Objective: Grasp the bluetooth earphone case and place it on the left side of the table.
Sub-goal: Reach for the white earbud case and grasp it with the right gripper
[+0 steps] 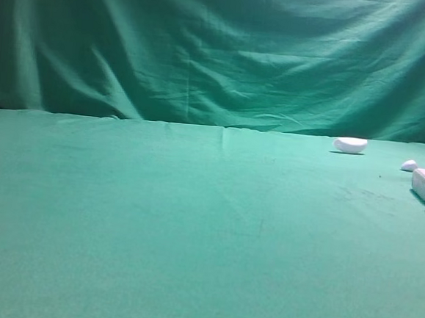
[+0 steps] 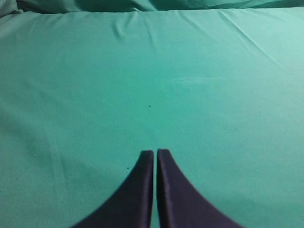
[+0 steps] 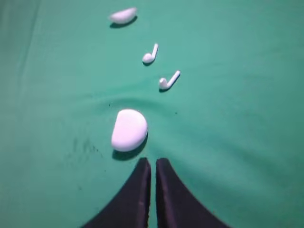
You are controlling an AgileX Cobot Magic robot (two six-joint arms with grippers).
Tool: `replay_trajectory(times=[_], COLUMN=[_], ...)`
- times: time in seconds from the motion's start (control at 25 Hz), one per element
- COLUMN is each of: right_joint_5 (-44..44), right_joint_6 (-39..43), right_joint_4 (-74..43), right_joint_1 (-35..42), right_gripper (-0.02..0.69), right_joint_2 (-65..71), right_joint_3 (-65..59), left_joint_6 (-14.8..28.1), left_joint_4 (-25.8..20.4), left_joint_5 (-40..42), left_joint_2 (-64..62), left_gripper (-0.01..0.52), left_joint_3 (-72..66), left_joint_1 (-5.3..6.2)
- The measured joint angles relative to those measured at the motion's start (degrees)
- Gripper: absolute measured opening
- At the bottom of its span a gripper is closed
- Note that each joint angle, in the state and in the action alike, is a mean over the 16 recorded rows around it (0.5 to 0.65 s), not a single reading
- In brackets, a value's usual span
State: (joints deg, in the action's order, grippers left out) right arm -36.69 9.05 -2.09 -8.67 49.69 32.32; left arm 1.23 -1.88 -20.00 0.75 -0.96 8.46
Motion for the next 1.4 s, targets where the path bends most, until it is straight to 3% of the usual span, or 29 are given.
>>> replay_trajectory(times=[0.2, 0.32, 0.72, 0.92, 1.08, 1.4], right_joint_5=[-4.0, -5.4, -3.1, -2.1, -1.2, -0.5], right_joint_6=[-4.0, -5.4, -5.9, -6.0, -6.0, -6.1], right_joint_4=[0.8, 0.8, 0.7, 0.7, 0.6, 0.2], right_joint_1=[-2.4, -3.9, -6.5, -6.5, -6.5, -6.5], right_gripper=[0.014, 0.065, 0.429, 0.560, 0.584, 0.477], right_joint_2=[13.1, 20.6, 38.8, 44.5, 47.8, 51.8], right_joint_3=[7.3, 11.4, 20.5, 23.0, 24.3, 25.4], left_joint_6=[0.0, 0.0, 0.0, 0.0, 0.0, 0.0], left_joint_4=[0.0, 0.0, 0.0, 0.0, 0.0, 0.0], left_joint_5=[0.0, 0.0, 0.0, 0.0, 0.0, 0.0], left_joint_2=[0.0, 0.0, 0.0, 0.0, 0.0, 0.0], left_gripper=[0.000, 0.000, 0.000, 0.000, 0.000, 0.000], left_joint_3=[0.0, 0.0, 0.0, 0.0, 0.0, 0.0], left_joint_1=[0.00, 0.00, 0.00, 0.00, 0.00, 0.00])
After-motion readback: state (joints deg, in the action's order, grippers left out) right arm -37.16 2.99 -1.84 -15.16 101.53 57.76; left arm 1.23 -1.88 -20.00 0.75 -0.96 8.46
